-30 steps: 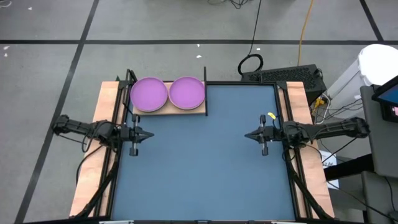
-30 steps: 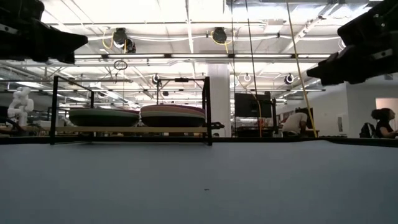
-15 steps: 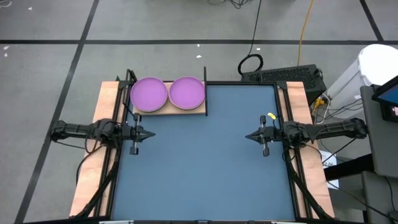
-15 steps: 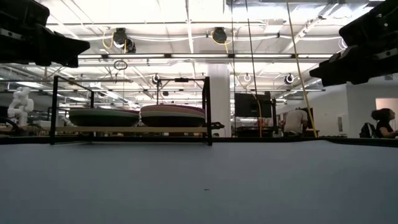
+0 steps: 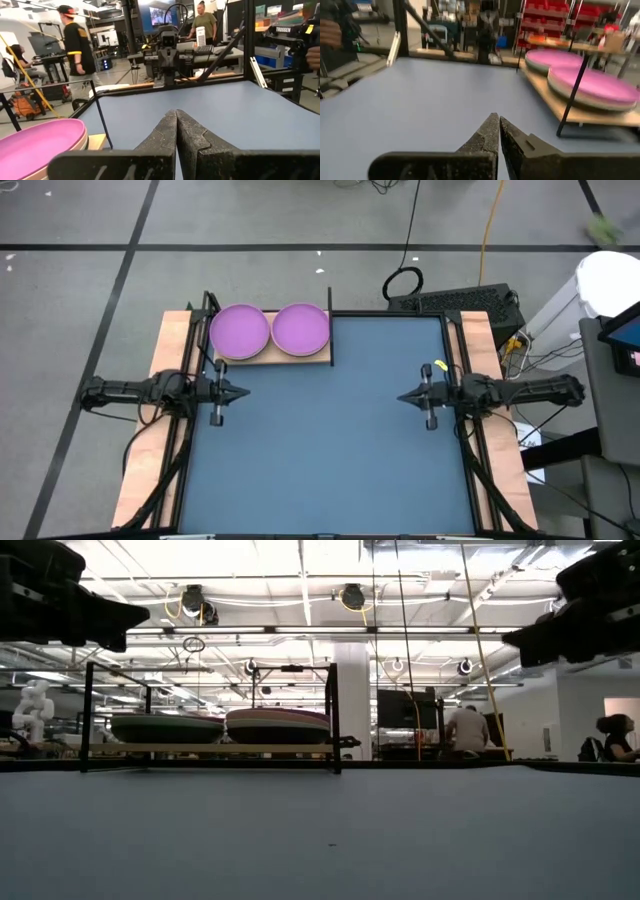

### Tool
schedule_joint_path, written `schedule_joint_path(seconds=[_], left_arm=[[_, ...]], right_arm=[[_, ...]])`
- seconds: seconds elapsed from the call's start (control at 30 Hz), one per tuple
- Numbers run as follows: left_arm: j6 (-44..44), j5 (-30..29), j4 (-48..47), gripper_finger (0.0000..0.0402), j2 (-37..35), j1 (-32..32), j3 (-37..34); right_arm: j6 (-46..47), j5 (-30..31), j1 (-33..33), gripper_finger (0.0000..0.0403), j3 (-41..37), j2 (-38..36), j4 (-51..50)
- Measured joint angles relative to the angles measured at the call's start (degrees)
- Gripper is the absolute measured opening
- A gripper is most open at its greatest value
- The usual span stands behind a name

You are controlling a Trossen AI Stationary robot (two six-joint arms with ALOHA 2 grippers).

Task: Place and stack plates onto a shelf
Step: Return to Home Position

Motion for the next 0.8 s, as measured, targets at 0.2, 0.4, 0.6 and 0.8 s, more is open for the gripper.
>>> schedule_joint_path(seconds=[0.2, 0.4, 0.6, 0.8], left_arm=[[-0.01, -0.02, -0.04, 0.0001, 0.00, 0.11, 0.00], [-0.06, -0.04, -1.51, 0.0001, 0.06, 0.11, 0.00], [-0.06, -0.76, -2.04, 0.0001, 0.28, 0.11, 0.07], [-2.16, -0.93, -2.21, 0.0001, 0.28, 0.11, 0.09]], right_arm=[[-1.55, -3.91, -0.02, 0.0000, -0.02, -6.00, -0.98], [-2.94, -4.40, -0.02, 0.0000, -0.02, -6.44, -1.30], [-3.16, -4.34, -0.02, 0.0000, -0.02, -6.46, -1.36], [-4.64, -4.16, -0.02, 0.0000, -0.02, -6.46, -0.72]])
